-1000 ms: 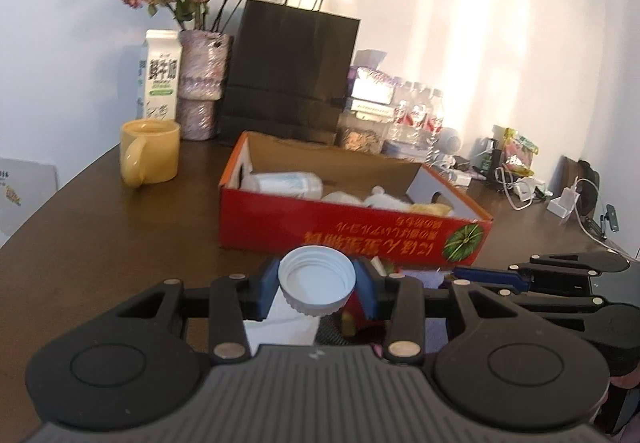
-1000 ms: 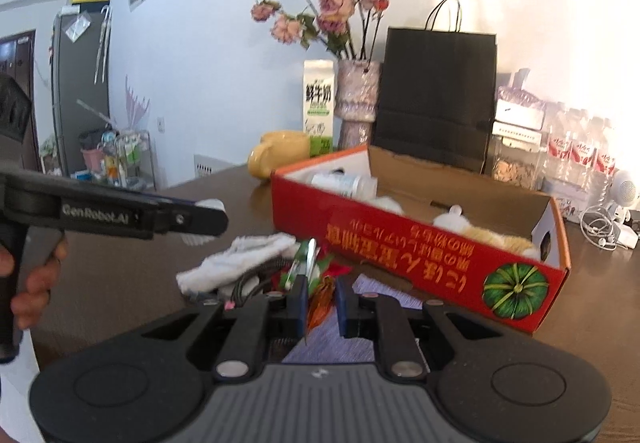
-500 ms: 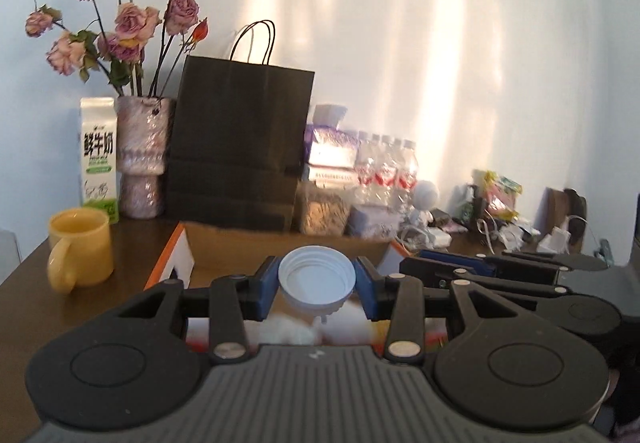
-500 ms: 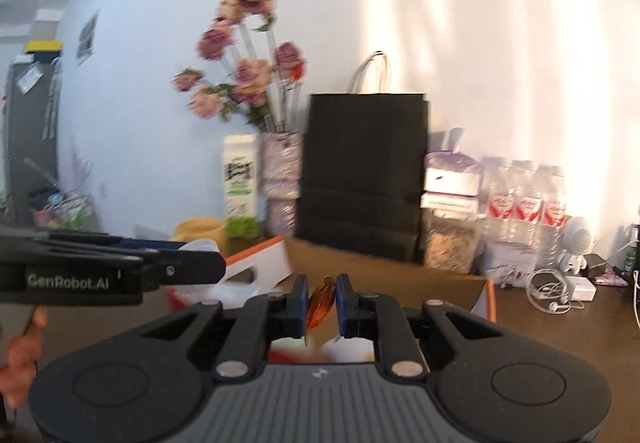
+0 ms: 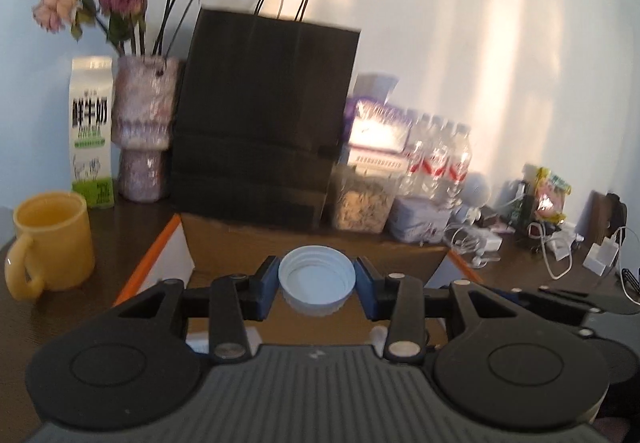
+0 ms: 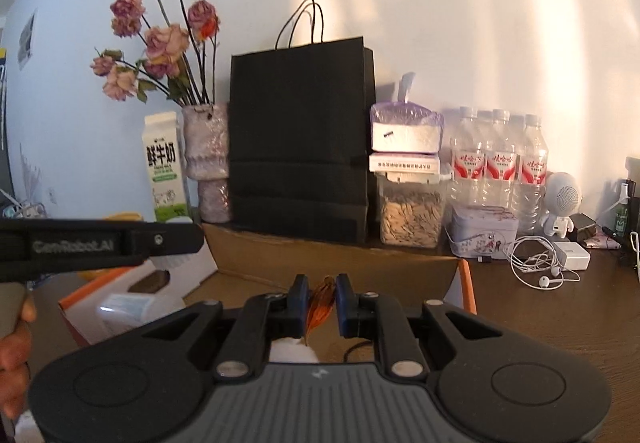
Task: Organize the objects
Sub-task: 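Open both grippers to drop the cap and orange item into the box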
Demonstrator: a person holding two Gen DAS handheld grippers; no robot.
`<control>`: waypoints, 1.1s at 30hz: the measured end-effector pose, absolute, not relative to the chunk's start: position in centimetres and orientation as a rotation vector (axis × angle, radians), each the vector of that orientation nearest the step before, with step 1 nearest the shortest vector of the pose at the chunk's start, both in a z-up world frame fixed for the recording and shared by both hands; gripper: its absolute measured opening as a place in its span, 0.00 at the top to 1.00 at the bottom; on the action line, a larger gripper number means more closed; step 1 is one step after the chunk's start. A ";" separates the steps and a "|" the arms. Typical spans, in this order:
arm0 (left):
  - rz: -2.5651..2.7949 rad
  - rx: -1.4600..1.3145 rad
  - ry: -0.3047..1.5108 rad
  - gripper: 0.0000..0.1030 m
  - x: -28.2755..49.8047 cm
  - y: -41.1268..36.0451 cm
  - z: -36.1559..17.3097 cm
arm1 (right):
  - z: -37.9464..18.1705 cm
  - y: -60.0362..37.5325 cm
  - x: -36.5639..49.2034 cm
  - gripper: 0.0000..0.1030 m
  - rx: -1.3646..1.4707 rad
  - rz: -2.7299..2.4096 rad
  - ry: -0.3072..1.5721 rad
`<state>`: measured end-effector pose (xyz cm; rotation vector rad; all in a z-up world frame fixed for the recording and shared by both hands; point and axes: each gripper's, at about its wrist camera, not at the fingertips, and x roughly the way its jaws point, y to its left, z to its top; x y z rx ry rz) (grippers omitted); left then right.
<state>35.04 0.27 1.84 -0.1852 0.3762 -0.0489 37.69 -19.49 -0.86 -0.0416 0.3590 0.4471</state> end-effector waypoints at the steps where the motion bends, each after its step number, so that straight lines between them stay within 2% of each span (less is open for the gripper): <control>1: -0.047 -0.184 0.385 0.60 35.3 0.3 1.6 | -1.0 -19.5 37.8 0.87 -0.040 0.448 0.364; 3: -0.038 -0.178 0.392 0.56 35.4 0.3 1.2 | -1.3 -19.6 37.9 0.87 -0.038 0.447 0.371; 5: -0.025 -0.180 0.393 0.27 35.4 0.3 1.1 | -1.4 -19.8 37.9 0.85 -0.037 0.446 0.377; 6: -0.014 -0.184 0.387 0.01 35.3 0.4 1.1 | -1.5 -19.8 37.9 0.84 -0.036 0.445 0.380; 8: 0.008 -0.176 0.363 0.00 34.8 0.3 1.2 | -1.6 -19.9 37.7 0.52 -0.038 0.440 0.388; 9: 0.011 -0.169 0.365 0.00 34.7 0.3 1.2 | -1.7 -19.9 37.7 0.16 -0.040 0.434 0.396; 10: 0.016 -0.168 0.366 0.00 34.7 0.3 1.3 | -1.8 -19.9 37.6 0.01 -0.041 0.429 0.397; 33: 0.009 -0.161 0.343 0.00 33.1 0.4 2.6 | -1.0 -20.3 35.7 0.00 -0.049 0.419 0.384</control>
